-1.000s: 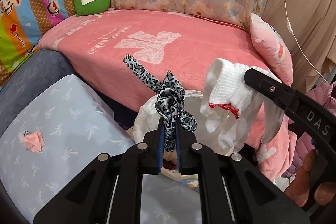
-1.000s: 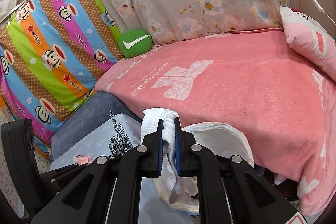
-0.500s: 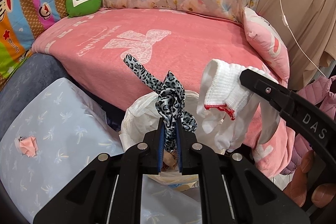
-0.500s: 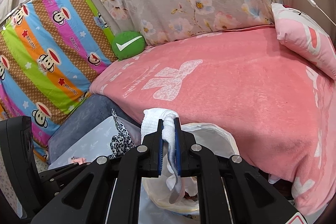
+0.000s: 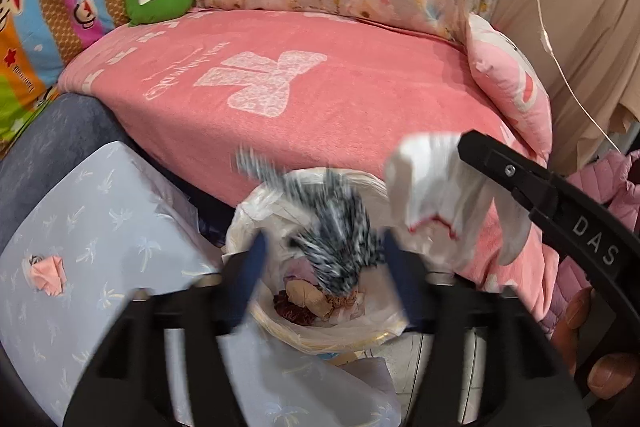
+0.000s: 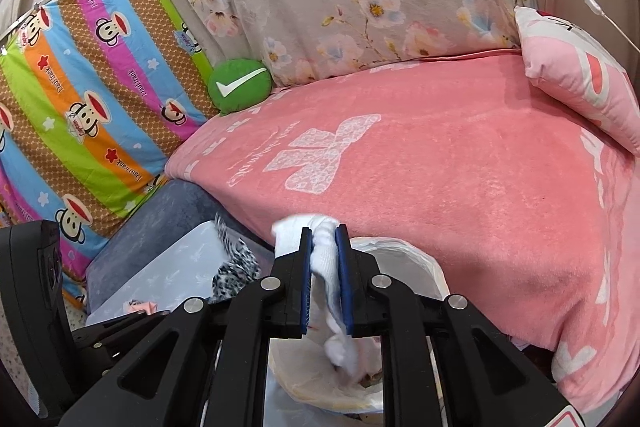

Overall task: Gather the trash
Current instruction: 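Open the left gripper over the bin while the right gripper releases the glove into it, then move both open grippers back toward the grey sock and pink cloth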

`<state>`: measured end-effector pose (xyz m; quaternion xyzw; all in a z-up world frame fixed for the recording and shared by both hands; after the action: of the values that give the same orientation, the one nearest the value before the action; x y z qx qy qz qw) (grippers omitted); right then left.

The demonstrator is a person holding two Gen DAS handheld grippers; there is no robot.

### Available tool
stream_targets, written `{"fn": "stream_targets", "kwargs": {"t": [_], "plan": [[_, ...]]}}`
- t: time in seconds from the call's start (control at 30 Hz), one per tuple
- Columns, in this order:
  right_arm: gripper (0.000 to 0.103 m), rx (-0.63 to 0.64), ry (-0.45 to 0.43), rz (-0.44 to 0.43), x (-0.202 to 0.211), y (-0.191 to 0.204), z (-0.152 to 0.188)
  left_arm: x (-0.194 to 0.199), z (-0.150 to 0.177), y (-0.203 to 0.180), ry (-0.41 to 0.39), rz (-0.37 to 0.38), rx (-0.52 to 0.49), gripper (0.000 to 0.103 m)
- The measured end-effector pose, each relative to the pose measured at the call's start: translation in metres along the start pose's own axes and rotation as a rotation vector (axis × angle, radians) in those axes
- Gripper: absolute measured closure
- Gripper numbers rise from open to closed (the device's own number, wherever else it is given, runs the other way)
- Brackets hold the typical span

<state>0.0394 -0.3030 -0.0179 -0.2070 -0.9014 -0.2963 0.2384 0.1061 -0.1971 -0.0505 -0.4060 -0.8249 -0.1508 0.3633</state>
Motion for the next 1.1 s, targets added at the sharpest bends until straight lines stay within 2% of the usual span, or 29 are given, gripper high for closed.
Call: {"fn": "stream_targets", "kwargs": {"t": [0.37,0.97,1.1], "plan": [[0.08,0.001,0.002,-0.003,-0.002,0.006,-0.004,0.005,0.002,0.018,-0.013,-0.03,0.033,0.033],[0.077,0.069,0.055,-0.03,-0.012,0.05,0.024,0.02,0.019,0.067,-0.026,-0.062,0.127,0.033],[0.07,0.087,0.058,-0.038,-0.015,0.065,0.031,0.024,0.022,0.082,-0.031,-0.075,0.148,0.033]]}}
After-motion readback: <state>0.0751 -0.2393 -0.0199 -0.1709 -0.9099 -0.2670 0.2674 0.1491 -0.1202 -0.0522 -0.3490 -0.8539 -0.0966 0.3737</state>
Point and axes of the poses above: each gripper's, at about its wrist camera, not at the fingertips, and x roughly against the way its jaws point, y to its left, z to its underside, the point moved 9 cm from there along -x, roughly the way its jaws point, and after that the axes turned 6 degrees about -x, right-handed, at the moved point
